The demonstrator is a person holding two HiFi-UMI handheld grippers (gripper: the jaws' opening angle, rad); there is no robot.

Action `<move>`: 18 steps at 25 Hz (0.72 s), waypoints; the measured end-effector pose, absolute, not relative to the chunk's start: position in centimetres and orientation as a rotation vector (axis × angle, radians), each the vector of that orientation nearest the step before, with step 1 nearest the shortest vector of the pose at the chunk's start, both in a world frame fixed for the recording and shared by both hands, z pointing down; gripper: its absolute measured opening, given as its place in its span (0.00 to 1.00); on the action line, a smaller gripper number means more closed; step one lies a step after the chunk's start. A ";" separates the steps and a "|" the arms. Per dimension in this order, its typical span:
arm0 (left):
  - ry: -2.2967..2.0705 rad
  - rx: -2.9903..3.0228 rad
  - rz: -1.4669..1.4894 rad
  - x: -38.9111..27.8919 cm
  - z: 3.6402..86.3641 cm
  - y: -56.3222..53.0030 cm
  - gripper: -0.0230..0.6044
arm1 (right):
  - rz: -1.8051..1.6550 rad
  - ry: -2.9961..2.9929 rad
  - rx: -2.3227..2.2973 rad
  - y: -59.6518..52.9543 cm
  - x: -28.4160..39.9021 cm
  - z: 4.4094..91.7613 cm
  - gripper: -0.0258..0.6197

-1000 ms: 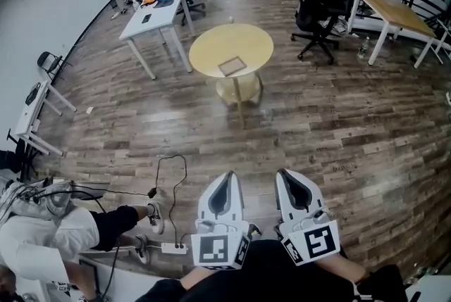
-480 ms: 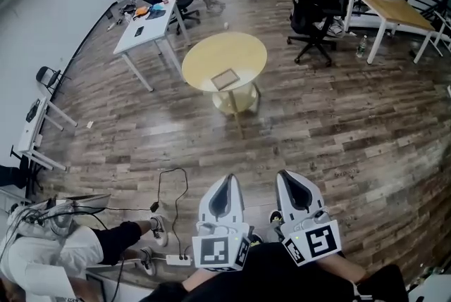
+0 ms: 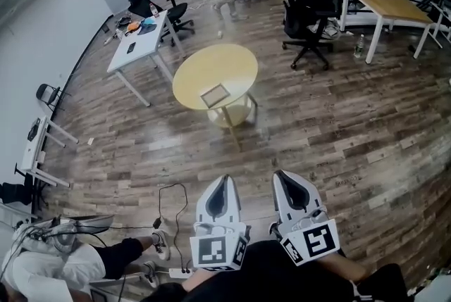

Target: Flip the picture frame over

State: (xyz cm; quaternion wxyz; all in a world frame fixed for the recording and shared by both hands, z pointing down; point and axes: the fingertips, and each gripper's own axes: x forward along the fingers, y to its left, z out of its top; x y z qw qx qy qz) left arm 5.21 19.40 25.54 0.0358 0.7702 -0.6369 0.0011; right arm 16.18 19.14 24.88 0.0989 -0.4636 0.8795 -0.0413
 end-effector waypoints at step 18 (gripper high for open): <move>-1.980 2.297 0.039 2.1 28.2 10.3 0.07 | -0.176 2.672 -1.273 9.5 12.1 26.7 0.07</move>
